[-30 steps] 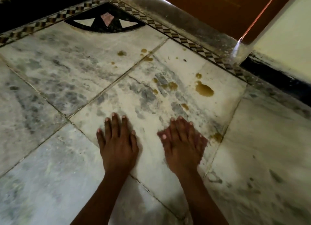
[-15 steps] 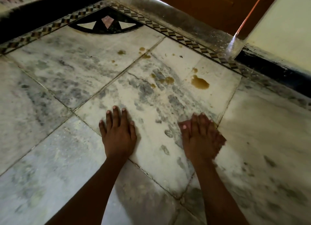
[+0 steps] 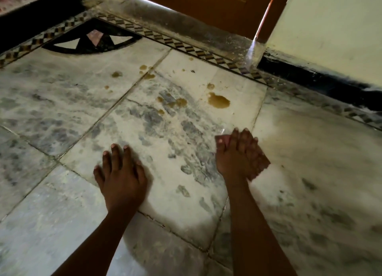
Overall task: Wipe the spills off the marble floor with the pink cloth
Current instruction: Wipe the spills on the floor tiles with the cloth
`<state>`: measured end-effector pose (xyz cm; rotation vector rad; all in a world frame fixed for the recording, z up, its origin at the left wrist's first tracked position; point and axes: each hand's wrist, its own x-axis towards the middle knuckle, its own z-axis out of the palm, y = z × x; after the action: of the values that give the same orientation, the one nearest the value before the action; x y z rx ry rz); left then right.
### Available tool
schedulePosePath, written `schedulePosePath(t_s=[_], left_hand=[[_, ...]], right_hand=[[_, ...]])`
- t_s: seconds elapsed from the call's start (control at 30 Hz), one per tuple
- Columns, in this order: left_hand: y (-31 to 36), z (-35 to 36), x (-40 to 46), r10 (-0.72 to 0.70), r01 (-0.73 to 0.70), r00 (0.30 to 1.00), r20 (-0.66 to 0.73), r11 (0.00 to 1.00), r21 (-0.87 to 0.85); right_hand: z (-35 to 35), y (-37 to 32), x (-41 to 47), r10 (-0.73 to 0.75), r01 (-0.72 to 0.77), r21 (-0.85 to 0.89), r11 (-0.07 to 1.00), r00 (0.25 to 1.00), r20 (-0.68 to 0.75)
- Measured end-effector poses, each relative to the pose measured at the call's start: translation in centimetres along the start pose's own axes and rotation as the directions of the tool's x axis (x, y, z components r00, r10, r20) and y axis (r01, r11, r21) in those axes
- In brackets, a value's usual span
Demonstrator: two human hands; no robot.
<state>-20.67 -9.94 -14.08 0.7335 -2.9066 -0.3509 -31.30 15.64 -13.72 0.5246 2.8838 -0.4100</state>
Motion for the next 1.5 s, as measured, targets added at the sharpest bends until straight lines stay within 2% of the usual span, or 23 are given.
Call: schedulePosePath(t_s=[0.07, 0.1, 0.17, 0.23, 0.27, 0.37, 0.43, 0.47, 0.53, 0.6, 0.67, 0.73, 0.8, 0.87, 0.93, 1.03, 1.07, 1.1, 1.2, 1.27, 1.3, 1.4, 1.5], left_hand=[[0.1, 0.0, 0.0, -0.005, 0.005, 1.0, -0.005, 1.0, -0.007], [0.0, 0.0, -0.1, -0.006, 0.006, 1.0, -0.013, 1.0, -0.009], [0.2, -0.2, -0.1, 0.003, -0.003, 1.0, -0.031, 1.0, -0.004], [0.2, -0.2, -0.2, 0.001, -0.001, 0.999, -0.037, 1.0, 0.002], [0.2, -0.3, -0.2, 0.0, 0.0, 0.999, -0.038, 1.0, 0.006], [0.3, -0.2, -0.1, 0.002, -0.001, 0.999, -0.033, 1.0, 0.018], [0.1, 0.0, -0.1, -0.001, 0.002, 0.999, -0.035, 1.0, 0.03], [0.1, 0.0, 0.0, -0.001, 0.002, 0.999, -0.037, 1.0, 0.031], [0.2, 0.0, -0.1, 0.0, 0.001, 0.999, -0.043, 0.999, 0.034], [0.3, -0.3, -0.1, -0.004, 0.005, 1.0, -0.029, 0.999, 0.033], [0.4, -0.6, -0.1, -0.007, 0.008, 1.0, -0.02, 1.0, 0.028], [0.2, -0.5, -0.1, -0.013, 0.013, 1.0, -0.023, 1.0, 0.023], [0.0, -0.3, 0.1, -0.005, 0.006, 0.999, -0.039, 1.0, 0.011], [-0.3, 0.3, 0.2, -0.006, 0.006, 0.999, -0.048, 1.0, 0.002], [-0.2, 0.7, 0.0, -0.015, 0.014, 0.998, -0.054, 1.0, -0.011], [0.2, 0.0, -0.3, -0.027, 0.025, 0.999, -0.028, 0.998, -0.052], [0.4, -0.4, -0.5, -0.029, 0.028, 1.0, -0.011, 0.998, -0.061], [0.6, -0.8, -0.6, -0.032, 0.032, 0.999, -0.005, 0.997, -0.067], [0.9, -1.1, -0.8, -0.023, 0.022, 1.0, -0.002, 0.997, -0.072], [0.8, -0.7, -0.7, -0.023, 0.023, 1.0, 0.0, 0.998, -0.06], [0.6, -0.5, -0.6, -0.018, 0.018, 1.0, -0.001, 0.998, -0.052], [0.4, -0.1, -0.6, 0.001, -0.002, 1.0, -0.008, 0.999, -0.046], [0.5, -0.5, -0.7, -0.013, 0.012, 1.0, -0.02, 0.999, -0.052]], right_hand=[[-0.3, -2.9, 1.3, -0.082, 0.082, 0.01, 0.997, 0.995, 0.057], [0.0, -3.2, 1.0, -0.219, 0.221, -0.015, 0.975, 0.974, 0.061], [0.3, -1.4, -1.2, -0.502, 0.502, -0.088, 0.86, 0.865, 0.029], [0.1, 2.6, -3.8, -0.608, 0.6, -0.137, 0.788, 0.794, -0.016], [-0.2, 4.4, -4.2, -0.557, 0.548, -0.144, 0.824, 0.83, -0.024], [-0.7, 4.9, -1.3, -0.211, 0.208, -0.112, 0.972, 0.977, -0.017], [-0.7, 1.3, 1.2, -0.028, 0.028, -0.022, 0.999, 1.0, 0.013], [-0.7, -0.9, 1.9, -0.009, 0.008, 0.014, 1.0, 0.999, 0.032], [-0.1, -4.0, 1.9, -0.178, 0.179, 0.002, 0.984, 0.98, 0.086], [1.0, -4.1, -0.7, -0.48, 0.486, -0.07, 0.871, 0.873, 0.091], [1.1, -1.0, -3.9, -0.633, 0.633, -0.115, 0.766, 0.773, 0.04], [0.3, 2.4, -4.4, -0.509, 0.502, -0.133, 0.854, 0.86, -0.023], [-0.6, 4.1, -2.5, -0.231, 0.22, -0.148, 0.964, 0.971, -0.063], [-0.9, 2.8, 0.1, -0.016, 0.012, -0.065, 0.998, 0.999, -0.051], [-1.1, 0.8, 0.9, -0.041, 0.04, -0.04, 0.998, 0.999, -0.029], [-0.6, 2.6, -2.1, -0.387, 0.383, -0.11, 0.917, 0.922, -0.016], [-0.7, 4.9, -3.8, -0.435, 0.428, -0.128, 0.894, 0.9, -0.031], [-1.1, 7.0, -5.3, -0.409, 0.398, -0.138, 0.907, 0.911, -0.055], [-2.9, 11.4, -4.1, -0.002, -0.016, -0.117, 0.993, 0.988, -0.157], [-4.1, 10.1, -0.6, 0.185, -0.186, -0.02, 0.982, 0.982, -0.044], [-4.2, 8.5, 0.9, 0.184, -0.184, 0.015, 0.983, 0.983, -0.001], [-2.9, 3.6, 1.7, -0.114, 0.117, -0.038, 0.992, 0.992, 0.061], [-0.4, 4.6, -4.3, -0.485, 0.484, -0.133, 0.865, 0.874, 0.029]])
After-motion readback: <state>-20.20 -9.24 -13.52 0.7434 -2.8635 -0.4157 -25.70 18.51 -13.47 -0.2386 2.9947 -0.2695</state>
